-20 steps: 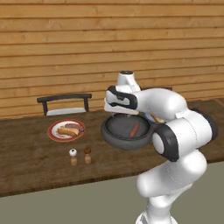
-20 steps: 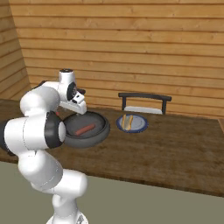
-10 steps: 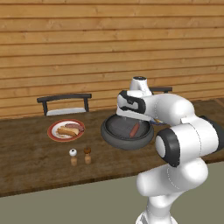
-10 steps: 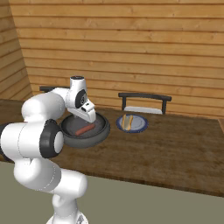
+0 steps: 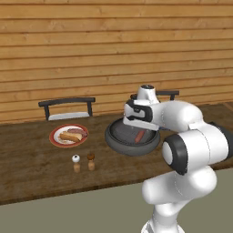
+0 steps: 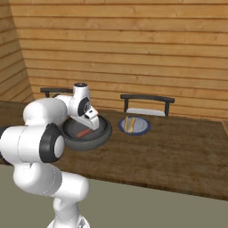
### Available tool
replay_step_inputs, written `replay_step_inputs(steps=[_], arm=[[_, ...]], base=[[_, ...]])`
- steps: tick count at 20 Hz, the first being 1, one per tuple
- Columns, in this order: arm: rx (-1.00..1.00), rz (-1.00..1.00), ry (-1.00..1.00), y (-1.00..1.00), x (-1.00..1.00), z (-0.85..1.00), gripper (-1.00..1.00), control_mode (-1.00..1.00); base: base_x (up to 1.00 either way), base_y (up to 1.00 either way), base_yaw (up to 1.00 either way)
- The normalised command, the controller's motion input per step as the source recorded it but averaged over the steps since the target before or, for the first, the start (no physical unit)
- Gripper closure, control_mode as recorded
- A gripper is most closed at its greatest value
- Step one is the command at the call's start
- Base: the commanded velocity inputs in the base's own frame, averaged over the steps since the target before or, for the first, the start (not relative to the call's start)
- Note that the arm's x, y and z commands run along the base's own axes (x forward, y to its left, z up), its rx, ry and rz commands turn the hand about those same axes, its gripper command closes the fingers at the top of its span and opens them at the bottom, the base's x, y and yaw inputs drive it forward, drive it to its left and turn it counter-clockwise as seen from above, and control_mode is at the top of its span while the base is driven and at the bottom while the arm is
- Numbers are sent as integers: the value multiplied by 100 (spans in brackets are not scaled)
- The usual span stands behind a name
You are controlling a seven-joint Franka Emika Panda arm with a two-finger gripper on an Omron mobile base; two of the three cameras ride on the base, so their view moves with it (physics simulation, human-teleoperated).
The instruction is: Place one bun and one sausage from the bowl on each plate.
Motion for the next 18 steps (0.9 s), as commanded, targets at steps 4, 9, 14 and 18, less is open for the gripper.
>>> replay_step_inputs(steps=[4, 9, 14, 18], arm=[[0, -1, 1, -3, -19, -2, -100, -100], [0, -1, 6, 0, -4, -23, -100, -100], [0, 0, 8, 0, 1, -19, -100, -100], [0, 0, 9, 0, 0, -22, -100, -100]], base=[[0, 0, 0], [0, 0, 0], [0, 0, 0], [0, 0, 0]])
